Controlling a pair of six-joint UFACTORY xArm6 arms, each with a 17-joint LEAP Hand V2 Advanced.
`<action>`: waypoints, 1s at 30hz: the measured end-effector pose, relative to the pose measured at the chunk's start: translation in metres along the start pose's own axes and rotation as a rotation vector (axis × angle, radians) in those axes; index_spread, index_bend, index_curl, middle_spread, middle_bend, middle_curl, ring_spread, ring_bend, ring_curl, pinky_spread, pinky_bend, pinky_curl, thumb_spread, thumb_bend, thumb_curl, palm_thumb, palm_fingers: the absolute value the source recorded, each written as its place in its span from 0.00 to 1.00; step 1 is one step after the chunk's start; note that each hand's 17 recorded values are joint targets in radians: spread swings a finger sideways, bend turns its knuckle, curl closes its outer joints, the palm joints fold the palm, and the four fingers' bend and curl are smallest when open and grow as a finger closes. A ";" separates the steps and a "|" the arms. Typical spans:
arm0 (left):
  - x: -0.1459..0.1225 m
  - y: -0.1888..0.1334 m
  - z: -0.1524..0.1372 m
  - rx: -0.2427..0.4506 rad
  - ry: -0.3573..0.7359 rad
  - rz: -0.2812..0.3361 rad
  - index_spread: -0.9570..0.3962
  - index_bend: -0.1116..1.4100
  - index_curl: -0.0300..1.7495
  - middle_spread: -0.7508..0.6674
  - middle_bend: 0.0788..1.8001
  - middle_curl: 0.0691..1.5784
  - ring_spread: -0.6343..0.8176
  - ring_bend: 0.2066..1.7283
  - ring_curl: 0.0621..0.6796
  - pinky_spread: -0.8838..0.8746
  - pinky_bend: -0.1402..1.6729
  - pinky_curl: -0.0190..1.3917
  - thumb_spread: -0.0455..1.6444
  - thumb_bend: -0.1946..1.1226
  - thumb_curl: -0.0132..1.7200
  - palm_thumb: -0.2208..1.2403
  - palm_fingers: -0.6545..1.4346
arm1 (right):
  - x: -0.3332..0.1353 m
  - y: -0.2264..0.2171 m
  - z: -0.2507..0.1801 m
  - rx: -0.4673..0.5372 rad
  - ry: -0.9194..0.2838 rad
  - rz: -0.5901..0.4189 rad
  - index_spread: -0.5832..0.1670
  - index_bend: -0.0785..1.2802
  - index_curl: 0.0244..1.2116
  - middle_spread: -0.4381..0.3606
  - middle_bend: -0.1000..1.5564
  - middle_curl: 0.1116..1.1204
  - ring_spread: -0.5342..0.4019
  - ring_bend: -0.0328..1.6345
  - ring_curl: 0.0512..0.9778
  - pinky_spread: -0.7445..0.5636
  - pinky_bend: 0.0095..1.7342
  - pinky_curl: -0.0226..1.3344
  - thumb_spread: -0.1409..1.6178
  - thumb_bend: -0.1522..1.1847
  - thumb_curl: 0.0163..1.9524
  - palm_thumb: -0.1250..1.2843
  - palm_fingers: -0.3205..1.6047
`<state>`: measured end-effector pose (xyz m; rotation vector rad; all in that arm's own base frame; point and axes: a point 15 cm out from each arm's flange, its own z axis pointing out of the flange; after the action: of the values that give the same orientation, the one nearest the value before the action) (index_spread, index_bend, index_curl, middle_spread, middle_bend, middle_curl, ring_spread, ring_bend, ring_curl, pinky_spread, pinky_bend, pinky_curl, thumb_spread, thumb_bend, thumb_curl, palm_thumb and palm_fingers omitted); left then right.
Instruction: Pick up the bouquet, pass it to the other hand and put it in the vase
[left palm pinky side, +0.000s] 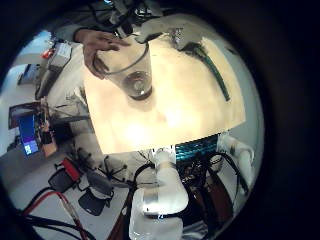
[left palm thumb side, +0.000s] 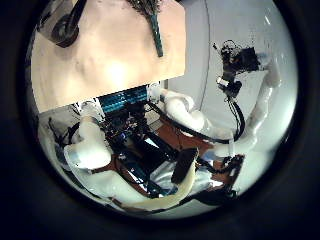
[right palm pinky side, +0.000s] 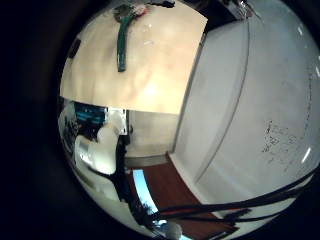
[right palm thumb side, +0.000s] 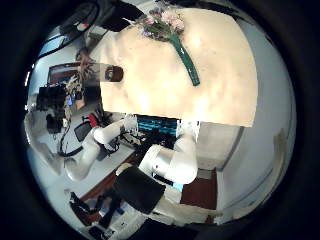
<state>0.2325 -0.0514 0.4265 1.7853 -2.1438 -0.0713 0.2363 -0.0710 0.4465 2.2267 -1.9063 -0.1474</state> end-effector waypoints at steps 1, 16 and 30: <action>0.000 0.001 0.000 -0.002 -0.001 0.000 0.72 0.18 0.20 0.81 0.07 0.17 0.83 0.19 0.24 0.87 0.32 0.14 0.60 0.13 0.17 0.16 0.33 | 0.000 0.000 0.000 0.000 0.001 -0.004 0.22 0.18 0.23 0.50 0.25 0.24 0.62 0.39 0.12 0.86 0.26 0.16 0.74 0.10 0.12 0.12 0.37; 0.022 0.004 -0.001 -0.013 0.029 0.050 0.72 0.19 0.20 0.81 0.07 0.17 0.83 0.19 0.24 0.87 0.32 0.13 0.61 0.13 0.18 0.17 0.33 | -0.003 0.011 -0.001 0.030 0.004 -0.039 0.23 0.18 0.22 0.48 0.26 0.24 0.57 0.41 0.13 0.83 0.27 0.16 0.74 0.10 0.12 0.12 0.39; 0.054 0.000 0.044 -0.069 0.019 0.213 0.71 0.19 0.20 0.81 0.07 0.17 0.83 0.18 0.23 0.88 0.31 0.13 0.66 0.13 0.18 0.25 0.34 | 0.047 -0.054 0.067 -0.030 -0.157 0.167 0.37 0.19 0.23 0.42 0.30 0.26 0.40 0.54 0.17 0.67 0.31 0.13 0.71 0.11 0.14 0.19 0.48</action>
<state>0.2117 -0.1116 0.3979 1.5054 -2.2745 -0.0734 0.2816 -0.1155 0.3719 2.0808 -2.1460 -0.3309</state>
